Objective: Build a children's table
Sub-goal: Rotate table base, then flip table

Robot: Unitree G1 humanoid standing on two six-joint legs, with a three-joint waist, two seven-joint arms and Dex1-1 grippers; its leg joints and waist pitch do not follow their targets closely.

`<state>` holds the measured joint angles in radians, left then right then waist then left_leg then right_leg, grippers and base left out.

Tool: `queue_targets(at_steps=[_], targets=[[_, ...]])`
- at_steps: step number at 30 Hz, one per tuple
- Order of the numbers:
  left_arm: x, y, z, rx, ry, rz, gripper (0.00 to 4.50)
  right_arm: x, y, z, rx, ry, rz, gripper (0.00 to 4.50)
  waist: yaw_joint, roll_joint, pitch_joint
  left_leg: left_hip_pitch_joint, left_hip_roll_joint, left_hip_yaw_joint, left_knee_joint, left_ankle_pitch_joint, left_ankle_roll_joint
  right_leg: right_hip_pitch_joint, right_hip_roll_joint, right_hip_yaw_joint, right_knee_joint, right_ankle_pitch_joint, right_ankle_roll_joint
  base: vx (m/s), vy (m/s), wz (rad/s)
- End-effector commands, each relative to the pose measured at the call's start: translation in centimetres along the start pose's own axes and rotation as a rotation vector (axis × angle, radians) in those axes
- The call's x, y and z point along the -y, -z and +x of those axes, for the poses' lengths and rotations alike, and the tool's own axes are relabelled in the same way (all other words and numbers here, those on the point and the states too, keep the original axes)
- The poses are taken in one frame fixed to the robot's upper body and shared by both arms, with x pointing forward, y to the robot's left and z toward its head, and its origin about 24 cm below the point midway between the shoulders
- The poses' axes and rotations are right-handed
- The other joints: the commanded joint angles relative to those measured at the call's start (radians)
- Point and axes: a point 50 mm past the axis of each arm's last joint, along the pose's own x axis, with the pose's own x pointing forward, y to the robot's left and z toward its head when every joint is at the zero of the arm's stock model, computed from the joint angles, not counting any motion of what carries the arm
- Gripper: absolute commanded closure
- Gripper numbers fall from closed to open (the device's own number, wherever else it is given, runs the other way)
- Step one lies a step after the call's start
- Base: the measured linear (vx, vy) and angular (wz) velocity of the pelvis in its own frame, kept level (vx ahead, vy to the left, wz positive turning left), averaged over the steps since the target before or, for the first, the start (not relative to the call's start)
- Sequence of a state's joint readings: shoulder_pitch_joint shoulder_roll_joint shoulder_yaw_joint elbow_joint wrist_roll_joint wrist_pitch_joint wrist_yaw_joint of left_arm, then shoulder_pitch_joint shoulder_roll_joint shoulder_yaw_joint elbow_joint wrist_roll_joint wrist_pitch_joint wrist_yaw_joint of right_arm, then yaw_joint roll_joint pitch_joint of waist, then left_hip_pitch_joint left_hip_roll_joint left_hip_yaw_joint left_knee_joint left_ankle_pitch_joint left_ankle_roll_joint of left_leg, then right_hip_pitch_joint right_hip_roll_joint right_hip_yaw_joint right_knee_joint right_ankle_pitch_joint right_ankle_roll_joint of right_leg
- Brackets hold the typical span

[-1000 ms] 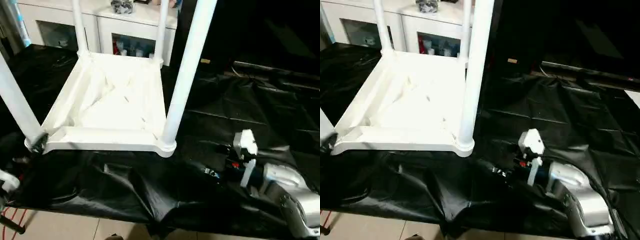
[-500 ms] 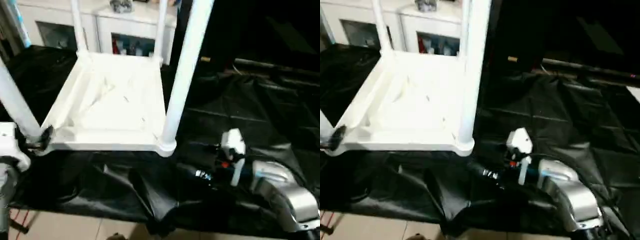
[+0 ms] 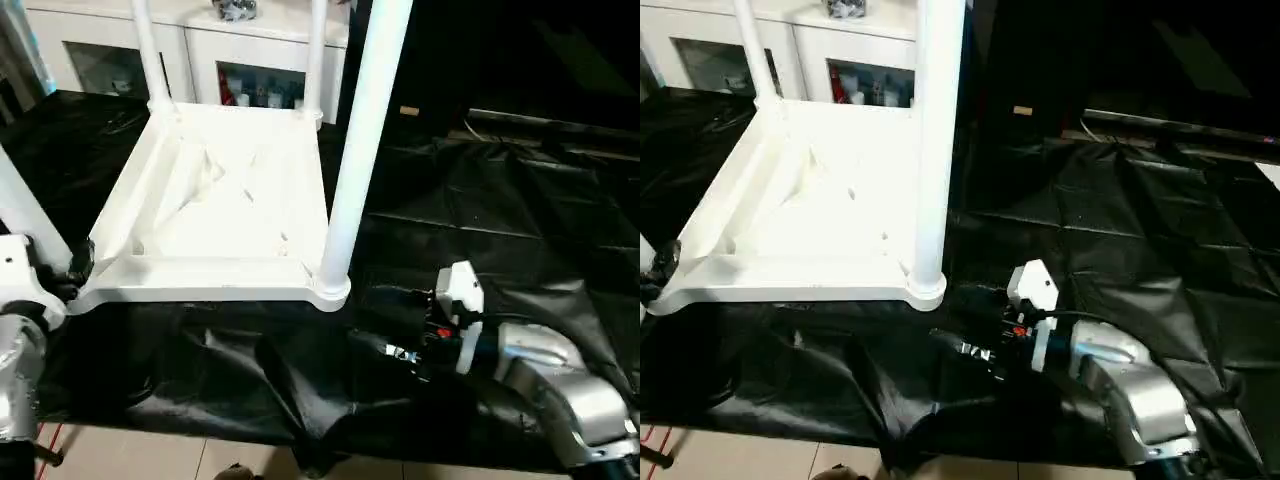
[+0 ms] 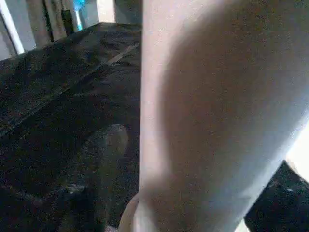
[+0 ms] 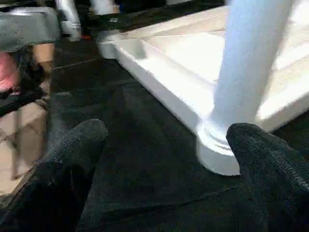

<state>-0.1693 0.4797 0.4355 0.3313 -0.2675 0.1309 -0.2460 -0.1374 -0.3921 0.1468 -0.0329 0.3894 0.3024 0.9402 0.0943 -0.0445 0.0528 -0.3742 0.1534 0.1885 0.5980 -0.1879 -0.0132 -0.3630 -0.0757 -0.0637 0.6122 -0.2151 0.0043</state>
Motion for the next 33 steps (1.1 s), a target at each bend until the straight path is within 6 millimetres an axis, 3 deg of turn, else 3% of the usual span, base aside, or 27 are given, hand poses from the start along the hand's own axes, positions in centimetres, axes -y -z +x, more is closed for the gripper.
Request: queue_targets(at_steps=[1,6,10,15,18,19,21,22,28,29,33], targets=[[0.2,0.0,0.2,0.011,-0.018,-0.004,1.54,1.6,-0.6,0.1,0.004,0.132,-0.057,0.0,0.0,0.024,-0.047,0.031,0.089,-0.053,-0.101,-0.408,-0.091,0.004,-0.092,0.059,-0.077,-0.212,-0.191,0.0,0.0,0.0],[0.4,0.2,0.1,0.011,-0.016,-0.009,1.85,2.4,-0.7,0.8,0.026,0.217,-0.062,0.0,-0.002,0.023,-0.047,0.033,0.09,-0.052,-0.102,-0.411,-0.1,0.0,-0.091,0.059,-0.078,-0.226,-0.179,0.0,0.0,0.0],[0.9,0.3,0.2,0.018,0.003,-0.012,2.26,2.7,-0.6,3.0,0.048,0.255,-0.046,0.0,-0.008,0.027,-0.049,0.03,0.088,-0.052,-0.103,-0.404,-0.104,0.0,-0.09,0.058,-0.074,-0.206,-0.183,0.0,0.0,0.0],[1.2,0.4,0.2,0.014,0.015,-0.009,2.38,3.6,-1.2,5.7,0.086,0.29,-0.032,0.0,-0.009,0.033,-0.051,0.034,0.088,-0.048,-0.104,-0.404,-0.118,-0.004,-0.088,0.058,-0.069,-0.18,-0.193,0.0,0.0,0.0],[1.4,0.4,0.3,0.015,0.021,-0.005,2.39,4.0,-1.4,6.7,0.091,0.297,-0.041,0.37,-0.007,0.03,-0.051,0.034,0.088,-0.046,-0.103,-0.401,-0.118,-0.004,-0.09,0.06,-0.068,-0.177,-0.195,0.0,0.0,0.0],[1.5,0.4,0.3,0.018,0.027,-0.002,2.39,4.1,-1.4,7.2,0.093,0.293,-0.041,0.4,-0.005,0.033,-0.05,0.036,0.09,-0.045,-0.105,-0.397,-0.12,-0.006,-0.089,0.06,-0.069,-0.171,-0.191,0.0,0.0,0.0],[1.6,0.4,0.2,0.022,0.033,0.0,2.39,4.2,-1.3,7.4,0.091,0.28,-0.039,0.63,-0.005,0.034,-0.05,0.035,0.09,-0.044,-0.106,-0.391,-0.121,-0.004,-0.086,0.059,-0.066,-0.149,-0.189,0.0,0.0,0.0],[1.6,0.3,0.2,0.024,0.036,0.0,2.39,4.2,-1.3,7.5,0.089,0.275,-0.039,0.74,-0.002,0.025,-0.051,0.034,0.091,-0.044,-0.106,-0.377,-0.114,-0.001,-0.089,0.059,-0.063,-0.146,-0.189,0.0,0.0,0.0],[2.1,0.7,-0.1,0.018,0.048,0.005,2.39,4.3,-1.1,7.8,0.095,0.257,-0.033,1.19,-0.001,0.026,-0.049,0.034,0.091,-0.042,-0.106,-0.394,-0.111,-0.002,-0.091,0.062,-0.071,-0.187,-0.182,0.0,0.0,0.0],[2.3,0.8,-0.2,0.018,0.052,0.006,2.39,4.4,-1.1,7.9,0.098,0.254,-0.032,1.22,-0.002,0.02,-0.05,0.034,0.091,-0.041,-0.106,-0.389,-0.108,-0.002,-0.091,0.062,-0.071,-0.185,-0.181,0.0,0.0,0.0],[2.8,0.8,-0.1,0.03,0.071,0.007,2.39,4.4,-1.2,8.0,0.115,0.235,-0.031,1.57,-0.001,0.023,-0.049,0.033,0.093,-0.042,-0.106,-0.387,-0.103,-0.003,-0.091,0.062,-0.072,-0.196,-0.178,0.0,0.0,0.0]])
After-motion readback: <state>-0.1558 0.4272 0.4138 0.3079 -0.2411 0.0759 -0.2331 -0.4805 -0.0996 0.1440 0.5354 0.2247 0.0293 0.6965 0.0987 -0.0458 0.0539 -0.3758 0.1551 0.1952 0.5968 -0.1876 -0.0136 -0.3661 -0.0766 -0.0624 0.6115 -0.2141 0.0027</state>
